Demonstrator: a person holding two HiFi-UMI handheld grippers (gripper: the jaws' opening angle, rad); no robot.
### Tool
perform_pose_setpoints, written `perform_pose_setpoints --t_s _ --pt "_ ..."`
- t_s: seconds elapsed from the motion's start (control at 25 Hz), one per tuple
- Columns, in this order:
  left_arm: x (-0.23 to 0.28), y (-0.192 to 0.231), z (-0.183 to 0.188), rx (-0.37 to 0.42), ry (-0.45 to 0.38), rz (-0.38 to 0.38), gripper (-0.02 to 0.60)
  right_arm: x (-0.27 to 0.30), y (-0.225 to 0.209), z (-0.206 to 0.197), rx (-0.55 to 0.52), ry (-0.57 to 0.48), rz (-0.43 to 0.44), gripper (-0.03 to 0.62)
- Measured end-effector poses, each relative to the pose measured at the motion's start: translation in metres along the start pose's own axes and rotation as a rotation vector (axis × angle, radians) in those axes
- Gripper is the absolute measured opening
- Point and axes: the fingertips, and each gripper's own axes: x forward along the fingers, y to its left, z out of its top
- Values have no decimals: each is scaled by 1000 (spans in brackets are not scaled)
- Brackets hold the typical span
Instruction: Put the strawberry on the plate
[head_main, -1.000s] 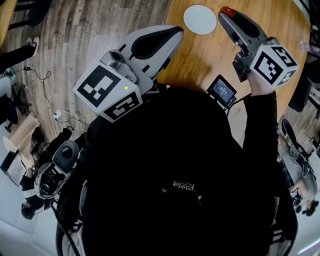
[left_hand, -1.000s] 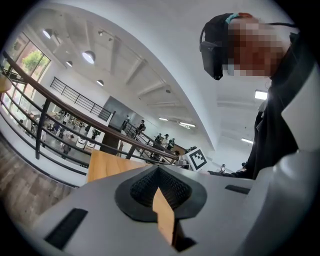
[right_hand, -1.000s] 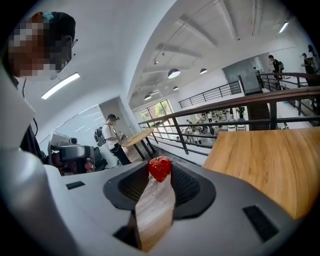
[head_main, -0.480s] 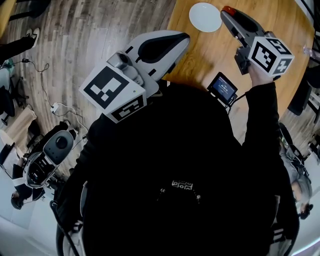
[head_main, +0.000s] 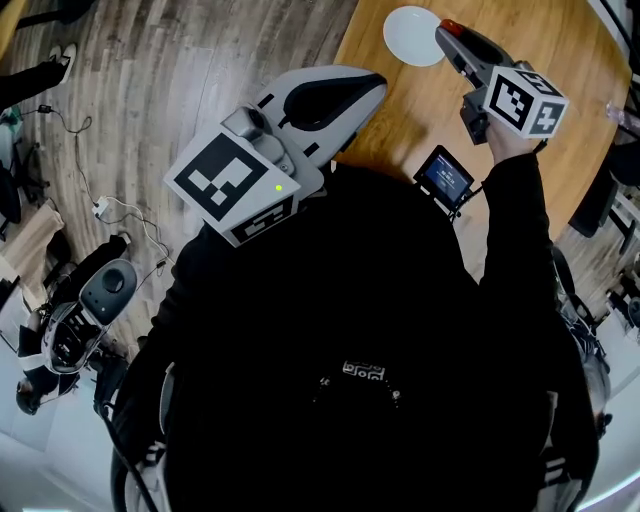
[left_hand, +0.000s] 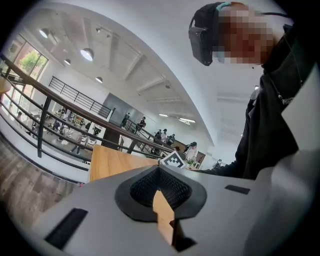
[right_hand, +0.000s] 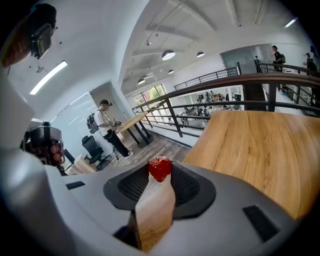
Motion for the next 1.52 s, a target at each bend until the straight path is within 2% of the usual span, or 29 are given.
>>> perform_pose_setpoints --t_s 0.28,0.44,1.08,1.32,1.52 --pt "-4 -5 -17 -6 15 -8 -2 17 -15 -31 -5 57 -7 149" --pt "-5 -6 -12 -25 15 2 -2 21 -37 -38 66 72 -23 149" --pt "-21 11 -13 -43 19 36 -2 61 -104 -99 140 239 -151 149" --pt "-28 19 -18 -57 22 54 -2 74 -119 -122 127 318 -188 149" --pt "-34 25 -27 -70 29 78 -2 83 -137 -146 73 388 -272 149"
